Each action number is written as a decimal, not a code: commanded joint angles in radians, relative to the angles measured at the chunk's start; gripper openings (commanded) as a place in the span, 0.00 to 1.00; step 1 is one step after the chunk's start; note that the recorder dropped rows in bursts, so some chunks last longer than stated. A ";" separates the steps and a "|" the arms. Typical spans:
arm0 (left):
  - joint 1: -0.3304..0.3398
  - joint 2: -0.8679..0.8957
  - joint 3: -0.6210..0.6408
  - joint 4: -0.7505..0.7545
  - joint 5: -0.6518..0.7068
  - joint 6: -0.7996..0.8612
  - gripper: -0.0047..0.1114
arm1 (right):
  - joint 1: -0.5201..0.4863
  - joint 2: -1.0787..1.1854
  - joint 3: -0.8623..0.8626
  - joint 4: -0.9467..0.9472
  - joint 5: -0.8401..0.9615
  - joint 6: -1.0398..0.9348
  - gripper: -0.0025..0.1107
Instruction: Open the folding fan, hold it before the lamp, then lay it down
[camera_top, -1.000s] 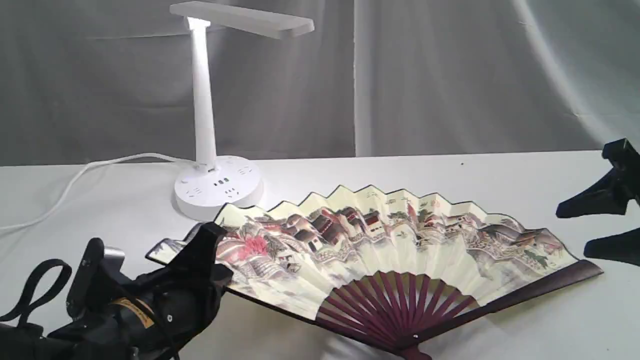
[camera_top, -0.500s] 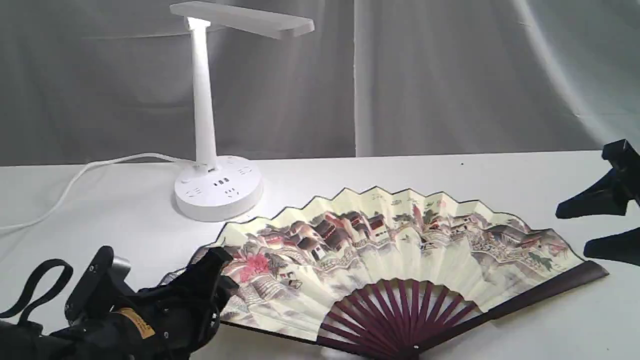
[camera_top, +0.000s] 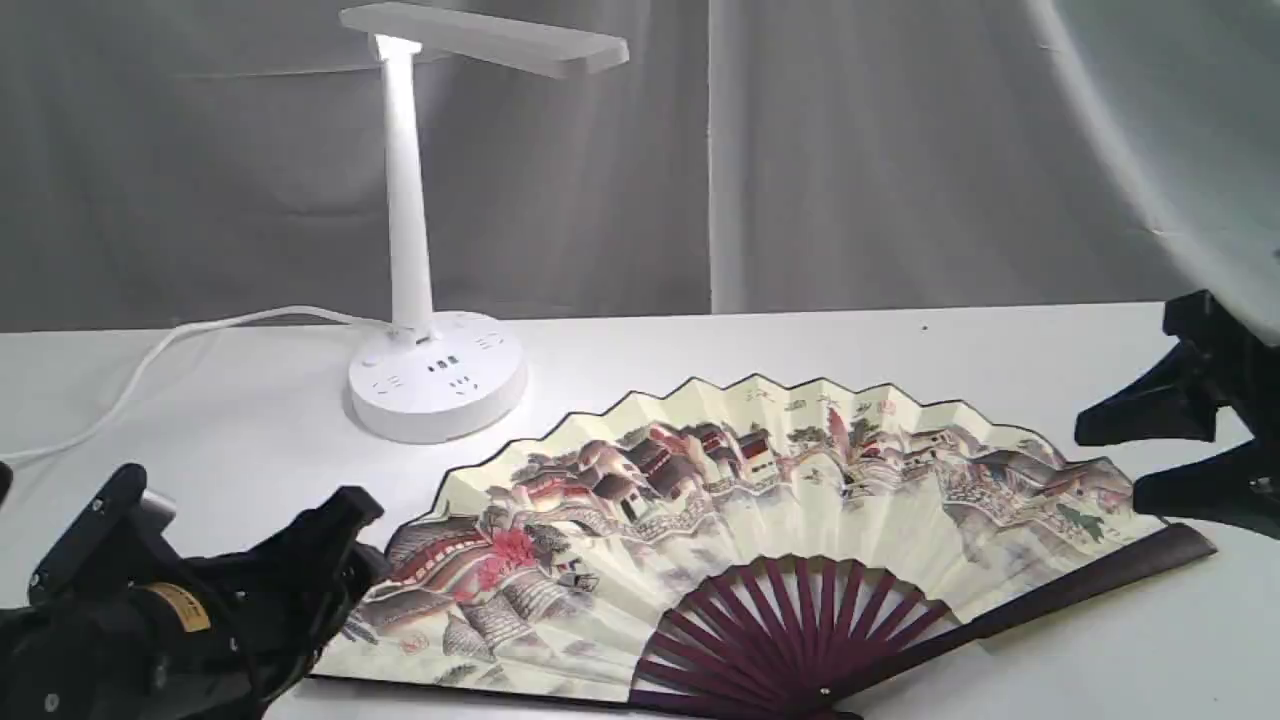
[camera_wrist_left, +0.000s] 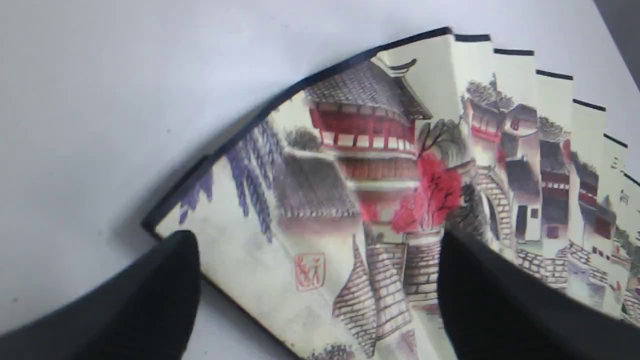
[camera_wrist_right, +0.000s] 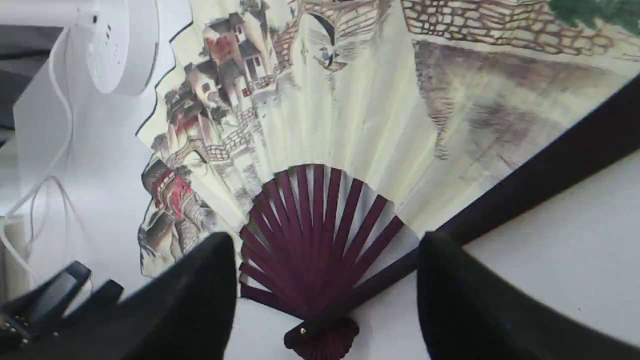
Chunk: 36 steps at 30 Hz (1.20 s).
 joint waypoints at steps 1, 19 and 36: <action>0.029 -0.052 0.001 0.057 0.014 0.046 0.61 | 0.044 0.000 0.001 -0.004 -0.011 -0.051 0.50; 0.234 -0.259 -0.055 0.158 0.493 0.545 0.04 | 0.262 0.000 0.001 -0.357 -0.121 0.115 0.28; 0.252 -0.261 -0.350 0.317 0.990 0.610 0.04 | 0.262 -0.220 0.001 -0.846 -0.182 0.422 0.02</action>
